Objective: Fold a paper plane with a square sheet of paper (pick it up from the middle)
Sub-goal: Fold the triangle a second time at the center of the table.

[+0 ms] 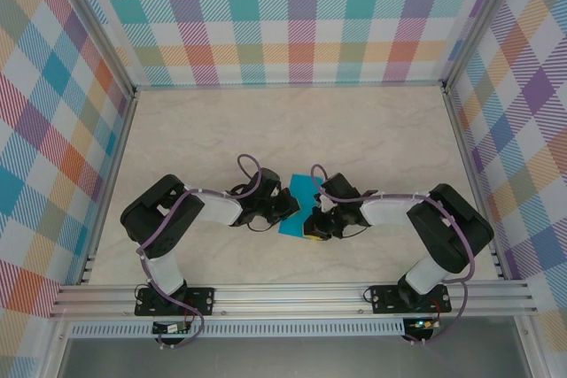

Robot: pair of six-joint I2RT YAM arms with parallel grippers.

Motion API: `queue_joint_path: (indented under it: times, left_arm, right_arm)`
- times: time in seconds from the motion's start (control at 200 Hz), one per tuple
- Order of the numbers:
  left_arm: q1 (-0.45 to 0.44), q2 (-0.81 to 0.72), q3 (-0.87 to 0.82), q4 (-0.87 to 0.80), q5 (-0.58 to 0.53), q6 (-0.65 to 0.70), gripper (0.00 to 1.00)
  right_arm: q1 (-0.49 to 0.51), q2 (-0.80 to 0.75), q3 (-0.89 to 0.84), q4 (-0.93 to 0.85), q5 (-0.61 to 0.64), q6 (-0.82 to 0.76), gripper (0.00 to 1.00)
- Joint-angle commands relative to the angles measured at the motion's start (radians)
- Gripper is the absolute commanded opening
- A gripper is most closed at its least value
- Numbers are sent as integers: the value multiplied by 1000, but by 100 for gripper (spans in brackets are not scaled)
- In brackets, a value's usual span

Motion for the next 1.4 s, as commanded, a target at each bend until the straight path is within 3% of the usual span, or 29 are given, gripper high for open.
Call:
queue_joint_path:
  times: [0.0, 0.285, 0.505, 0.86, 1.255, 1.395]
  left_arm:
    - [-13, 19, -29, -105, -25, 7, 0]
    - [-13, 12, -32, -106, -26, 12, 0]
    - [-12, 10, -26, -111, -22, 16, 0]
    - [-12, 12, -20, -120, -14, 23, 0]
    - [-13, 10, -35, -119, -28, 19, 0]
    - [-12, 10, -40, -121, -31, 18, 0]
  right_arm:
    - [5, -19, -54, -46, 2, -14, 10]
    - [3, -96, -114, -66, -2, -12, 8]
    - [3, -243, -18, -116, 20, -32, 7]
    - [2, -13, 101, -24, 21, -17, 4]
    - [-5, -4, -59, -5, 86, -70, 6]
    - [-5, -35, -76, -4, 58, -68, 7]
